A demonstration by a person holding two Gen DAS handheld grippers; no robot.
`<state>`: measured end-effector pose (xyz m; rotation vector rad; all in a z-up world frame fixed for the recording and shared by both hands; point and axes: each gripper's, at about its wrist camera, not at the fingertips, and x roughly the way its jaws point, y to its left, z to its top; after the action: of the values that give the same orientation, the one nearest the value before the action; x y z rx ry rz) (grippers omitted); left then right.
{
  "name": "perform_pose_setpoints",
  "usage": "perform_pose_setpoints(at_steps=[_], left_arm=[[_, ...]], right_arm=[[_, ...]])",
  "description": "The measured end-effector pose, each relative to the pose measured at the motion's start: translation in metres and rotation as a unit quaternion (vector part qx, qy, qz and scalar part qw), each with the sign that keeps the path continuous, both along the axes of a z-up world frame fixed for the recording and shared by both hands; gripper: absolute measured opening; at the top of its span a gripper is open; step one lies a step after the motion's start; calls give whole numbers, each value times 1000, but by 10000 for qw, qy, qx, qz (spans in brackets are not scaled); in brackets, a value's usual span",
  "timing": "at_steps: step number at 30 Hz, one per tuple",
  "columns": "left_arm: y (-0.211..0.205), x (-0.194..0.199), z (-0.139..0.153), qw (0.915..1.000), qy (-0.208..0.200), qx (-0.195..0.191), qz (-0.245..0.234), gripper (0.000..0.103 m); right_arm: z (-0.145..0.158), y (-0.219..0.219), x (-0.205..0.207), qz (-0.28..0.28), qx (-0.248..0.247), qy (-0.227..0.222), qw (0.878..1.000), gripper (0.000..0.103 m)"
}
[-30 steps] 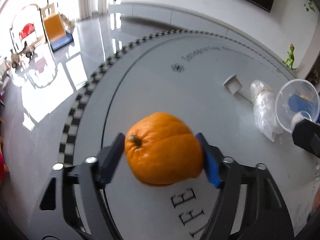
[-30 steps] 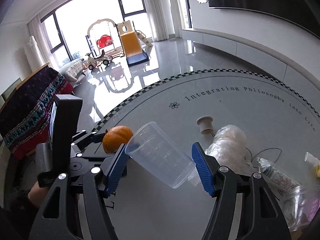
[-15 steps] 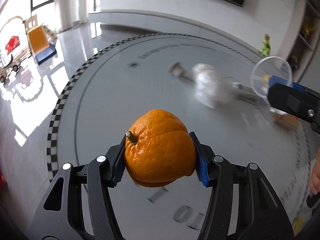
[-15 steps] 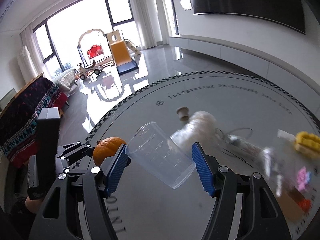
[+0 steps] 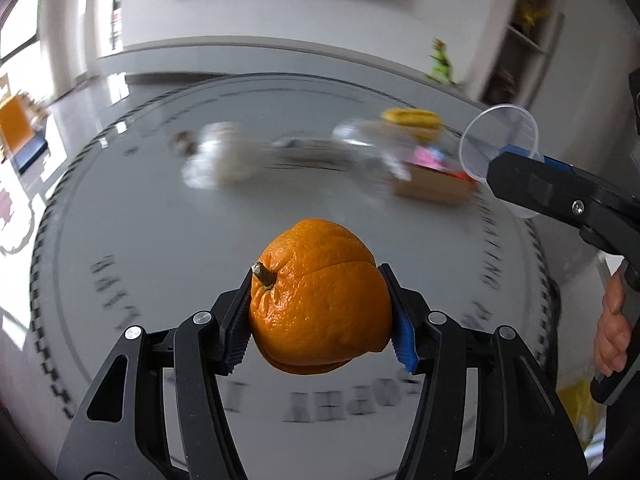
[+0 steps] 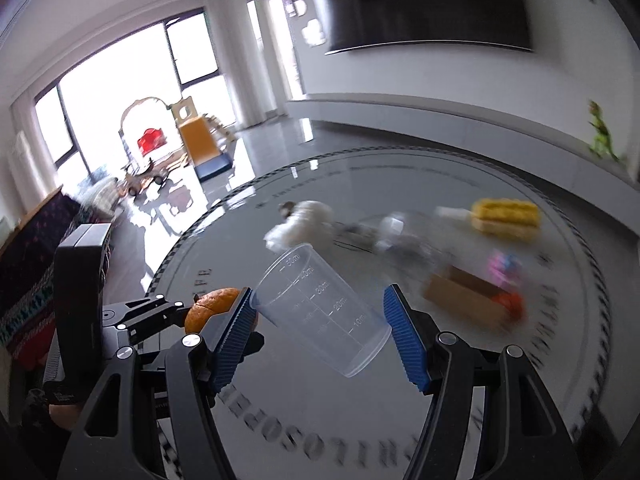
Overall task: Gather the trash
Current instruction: 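Carry the orange and cup to the bin and open both tools, then return to the table and grasp the orange lid with the right tool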
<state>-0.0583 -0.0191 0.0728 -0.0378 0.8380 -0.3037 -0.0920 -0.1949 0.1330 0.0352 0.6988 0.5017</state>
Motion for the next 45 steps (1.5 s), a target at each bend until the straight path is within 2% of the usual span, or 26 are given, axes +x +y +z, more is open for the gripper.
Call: perform_pose_setpoints(at_steps=[4, 9, 16, 20, 27, 31, 33, 34, 36, 39, 45], left_arm=[[-54, -8, 6, 9982, -20, 43, -590, 56], [-122, -24, 9, 9913, -13, 70, -1315, 56], [-222, -48, -1, 9716, 170, 132, -2354, 56], [-278, -67, -12, 9555, 315, 243, -2923, 57], [-352, -85, -39, 9329, 508, 591, -3515, 57], [-387, -86, -59, 9195, 665, 816, -3787, 63], [-401, -83, -67, 9202, 640, 1013, -3726, 96], [-406, -82, -70, 9205, 647, 1067, -3703, 97], [-405, -82, -70, 9216, 687, 998, -3689, 97], [-398, -84, -68, 9229, 680, 955, -3668, 97], [-386, -74, -63, 9311, 787, 789, -3474, 97]], right_arm=[[1, -49, -26, -432, 91, -31, 9990, 67], [-2, -118, -64, -1121, 77, -47, 9937, 67], [-15, -203, -114, -2146, 12, 30, 9767, 67], [-33, -248, -137, -2731, 14, 220, 9617, 67], [-67, -315, -159, -3615, 171, 619, 9302, 67], [-90, -346, -162, -4047, 239, 1144, 9070, 67], [-98, -356, -162, -4194, 271, 1409, 8964, 75], [-101, -360, -162, -4290, 253, 1494, 8905, 80], [-104, -363, -166, -4425, 198, 1492, 8840, 80], [-105, -364, -173, -4431, 177, 1436, 8847, 80], [-100, -360, -173, -4374, 247, 1355, 8887, 80]])
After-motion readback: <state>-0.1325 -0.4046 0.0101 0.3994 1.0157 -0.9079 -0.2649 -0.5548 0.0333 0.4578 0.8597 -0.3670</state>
